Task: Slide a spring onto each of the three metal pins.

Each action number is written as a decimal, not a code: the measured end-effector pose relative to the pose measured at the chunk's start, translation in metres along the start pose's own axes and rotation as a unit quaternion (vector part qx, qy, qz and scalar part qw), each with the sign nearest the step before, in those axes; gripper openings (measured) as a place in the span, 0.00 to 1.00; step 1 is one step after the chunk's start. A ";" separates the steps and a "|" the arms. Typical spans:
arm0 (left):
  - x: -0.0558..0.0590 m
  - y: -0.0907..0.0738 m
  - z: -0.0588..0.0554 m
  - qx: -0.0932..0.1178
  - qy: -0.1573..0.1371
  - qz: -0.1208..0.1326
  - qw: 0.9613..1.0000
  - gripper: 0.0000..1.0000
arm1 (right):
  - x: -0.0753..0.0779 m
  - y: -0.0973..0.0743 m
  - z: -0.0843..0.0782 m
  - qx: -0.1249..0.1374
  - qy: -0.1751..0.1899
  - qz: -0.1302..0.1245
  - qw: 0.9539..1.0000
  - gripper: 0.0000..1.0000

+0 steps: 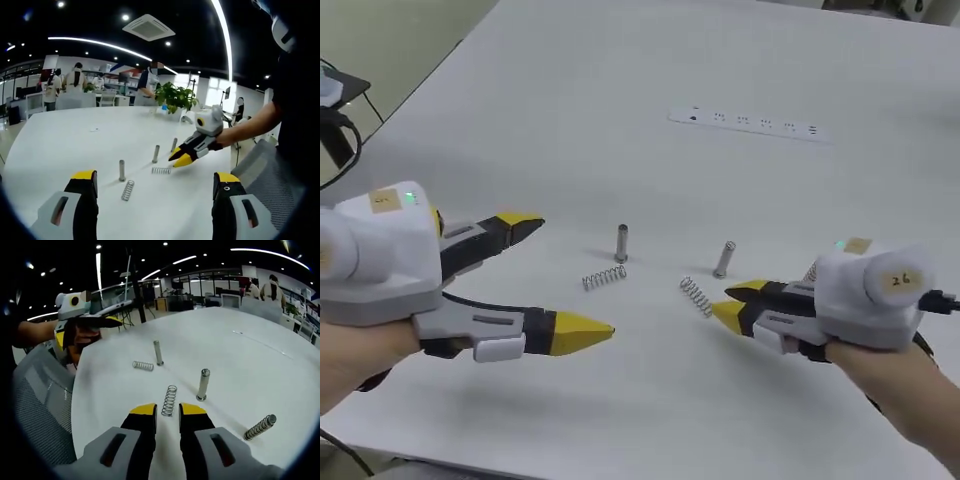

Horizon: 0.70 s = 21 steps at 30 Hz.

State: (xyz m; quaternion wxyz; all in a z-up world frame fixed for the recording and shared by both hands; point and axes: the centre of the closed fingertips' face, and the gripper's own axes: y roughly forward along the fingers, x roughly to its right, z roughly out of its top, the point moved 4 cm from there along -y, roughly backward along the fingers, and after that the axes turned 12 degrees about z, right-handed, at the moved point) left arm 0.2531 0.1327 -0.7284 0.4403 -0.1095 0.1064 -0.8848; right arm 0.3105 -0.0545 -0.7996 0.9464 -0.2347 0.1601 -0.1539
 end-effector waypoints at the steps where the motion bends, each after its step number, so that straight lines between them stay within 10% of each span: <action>1: 0.000 0.000 0.000 -0.001 0.000 0.000 1.000 0.93 | 0.001 0.001 0.001 0.001 0.002 -0.002 1.000 0.15; 21: -0.001 0.000 -0.002 -0.005 -0.002 0.000 1.000 0.92 | 0.003 0.027 -0.006 -0.025 0.011 -0.014 1.000 0.14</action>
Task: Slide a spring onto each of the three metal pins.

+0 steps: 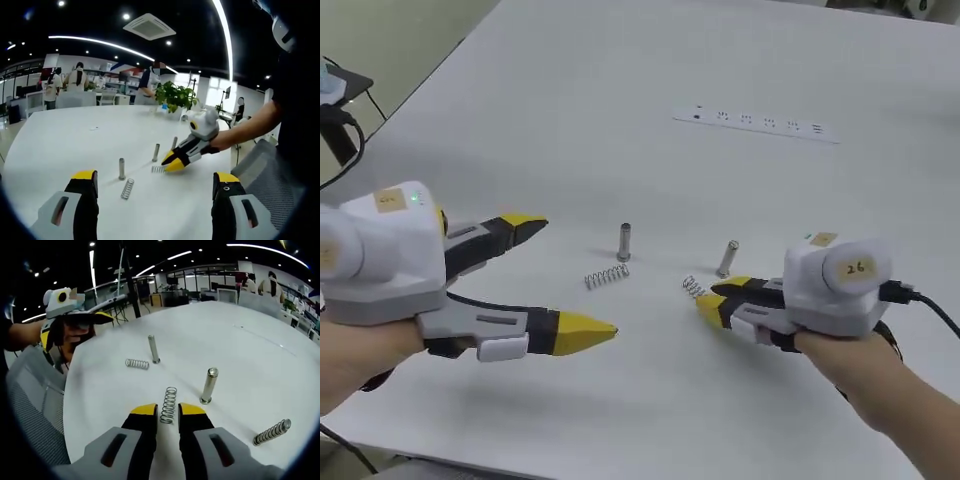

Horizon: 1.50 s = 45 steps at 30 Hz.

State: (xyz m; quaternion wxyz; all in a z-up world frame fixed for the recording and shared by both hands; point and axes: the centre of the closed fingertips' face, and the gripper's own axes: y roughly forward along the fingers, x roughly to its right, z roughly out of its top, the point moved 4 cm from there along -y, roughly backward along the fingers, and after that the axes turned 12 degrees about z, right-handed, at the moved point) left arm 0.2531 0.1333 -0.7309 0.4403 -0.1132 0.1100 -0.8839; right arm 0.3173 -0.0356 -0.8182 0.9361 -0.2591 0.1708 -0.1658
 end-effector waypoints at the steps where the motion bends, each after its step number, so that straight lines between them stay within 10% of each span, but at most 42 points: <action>1: 0.000 0.000 0.000 0.000 -0.001 0.000 1.000 0.92 | 0.000 0.001 -0.001 -0.002 -0.001 0.000 1.000 0.14; 24: 0.005 0.003 0.003 -0.002 0.005 -0.008 1.000 0.92 | -0.008 -0.015 0.003 -0.005 -0.033 0.022 0.999 0.08; 45: 0.034 0.027 -0.003 -0.024 0.039 -0.069 0.997 0.83 | -0.021 -0.053 0.004 -0.021 -0.105 0.080 0.991 0.08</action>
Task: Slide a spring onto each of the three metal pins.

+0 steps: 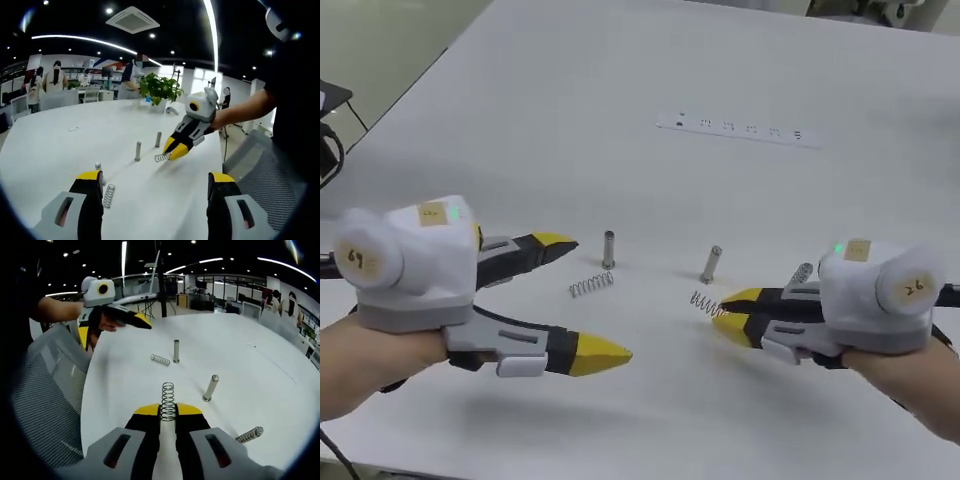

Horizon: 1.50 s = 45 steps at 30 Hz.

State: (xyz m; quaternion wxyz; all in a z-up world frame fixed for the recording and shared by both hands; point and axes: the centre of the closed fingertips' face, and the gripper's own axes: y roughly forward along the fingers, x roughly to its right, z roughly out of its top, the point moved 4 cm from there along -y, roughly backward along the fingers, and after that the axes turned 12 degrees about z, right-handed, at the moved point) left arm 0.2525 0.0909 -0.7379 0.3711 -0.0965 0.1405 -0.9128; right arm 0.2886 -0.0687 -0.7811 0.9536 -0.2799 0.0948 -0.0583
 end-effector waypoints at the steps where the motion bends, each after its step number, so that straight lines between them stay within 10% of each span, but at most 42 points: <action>1: 0.002 0.001 0.000 -0.002 0.001 -0.005 1.000 0.83 | -0.001 -0.001 0.001 -0.001 -0.003 0.007 1.000 0.08; 19: 0.026 0.026 0.002 -0.016 0.026 -0.074 0.997 0.64 | -0.026 -0.009 0.013 -0.024 -0.089 0.108 0.990 0.08; 45: 0.052 0.055 0.005 -0.019 0.073 -0.146 0.986 0.14 | -0.036 -0.015 0.023 -0.036 -0.135 0.144 0.980 0.08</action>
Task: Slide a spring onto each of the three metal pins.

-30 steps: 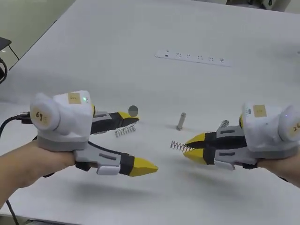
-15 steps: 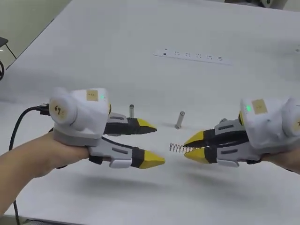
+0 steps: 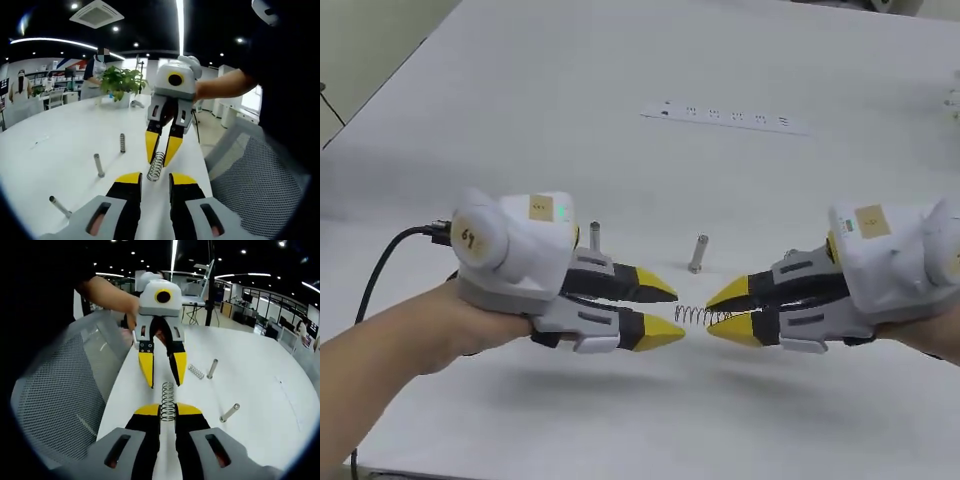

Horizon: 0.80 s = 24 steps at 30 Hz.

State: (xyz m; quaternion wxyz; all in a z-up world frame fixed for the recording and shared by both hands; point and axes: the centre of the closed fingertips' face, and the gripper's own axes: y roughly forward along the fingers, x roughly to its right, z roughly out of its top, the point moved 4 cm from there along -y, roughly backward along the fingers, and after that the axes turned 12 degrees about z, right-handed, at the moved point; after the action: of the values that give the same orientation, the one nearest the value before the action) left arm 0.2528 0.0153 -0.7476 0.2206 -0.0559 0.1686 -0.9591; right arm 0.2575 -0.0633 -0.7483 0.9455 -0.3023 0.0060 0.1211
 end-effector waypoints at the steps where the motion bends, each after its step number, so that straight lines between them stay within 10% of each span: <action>1: 0.000 0.001 0.000 0.001 0.000 0.000 1.000 0.13 | 0.000 0.000 0.001 0.002 0.000 0.000 1.000 0.08; 24: 0.007 0.010 0.005 0.008 0.006 -0.024 1.000 0.03 | -0.005 -0.005 0.003 0.021 0.008 0.001 1.000 0.08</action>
State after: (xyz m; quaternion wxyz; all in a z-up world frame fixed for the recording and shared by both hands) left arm 0.2513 0.0018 -0.7460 0.1975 -0.0526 0.1606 -0.9656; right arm 0.2532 -0.0669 -0.7429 0.9514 -0.2831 0.0165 0.1198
